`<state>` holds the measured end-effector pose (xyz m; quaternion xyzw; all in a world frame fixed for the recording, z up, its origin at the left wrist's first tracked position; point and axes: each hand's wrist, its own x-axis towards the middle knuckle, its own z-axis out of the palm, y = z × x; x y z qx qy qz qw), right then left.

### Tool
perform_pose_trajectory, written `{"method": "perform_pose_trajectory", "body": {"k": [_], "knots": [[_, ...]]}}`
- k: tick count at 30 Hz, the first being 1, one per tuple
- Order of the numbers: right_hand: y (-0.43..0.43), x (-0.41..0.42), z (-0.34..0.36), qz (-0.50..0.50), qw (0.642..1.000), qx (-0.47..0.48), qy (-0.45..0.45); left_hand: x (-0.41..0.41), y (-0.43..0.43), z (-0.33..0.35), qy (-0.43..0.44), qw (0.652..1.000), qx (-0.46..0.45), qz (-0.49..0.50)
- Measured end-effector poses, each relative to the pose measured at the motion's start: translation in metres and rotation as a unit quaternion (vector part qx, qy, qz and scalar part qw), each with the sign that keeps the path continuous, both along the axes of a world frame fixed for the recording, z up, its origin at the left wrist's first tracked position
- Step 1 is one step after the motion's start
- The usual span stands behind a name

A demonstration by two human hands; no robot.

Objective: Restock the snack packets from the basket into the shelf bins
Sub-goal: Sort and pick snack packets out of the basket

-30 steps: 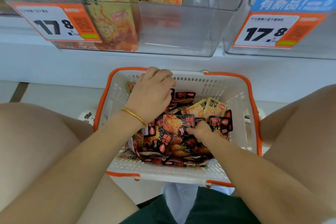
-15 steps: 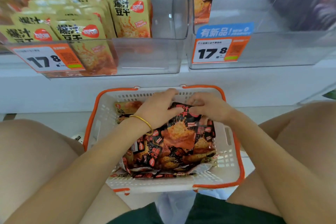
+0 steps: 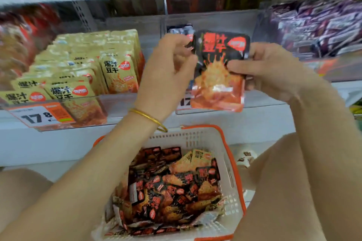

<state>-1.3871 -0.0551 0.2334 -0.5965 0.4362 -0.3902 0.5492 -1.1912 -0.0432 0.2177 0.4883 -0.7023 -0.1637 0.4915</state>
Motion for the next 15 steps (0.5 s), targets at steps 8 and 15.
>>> {"method": "perform_pose_trajectory", "body": {"k": [8, 15], "knots": [[-0.122, 0.055, -0.004, -0.080, 0.986, 0.048, 0.138, 0.016, -0.027, -0.032, -0.374, 0.918, -0.047, 0.121], [-0.173, 0.086, -0.046, -0.117, 0.949, 0.127, 0.265, 0.022, -0.035, -0.046, -0.384, 0.916, -0.051, 0.106]]}}
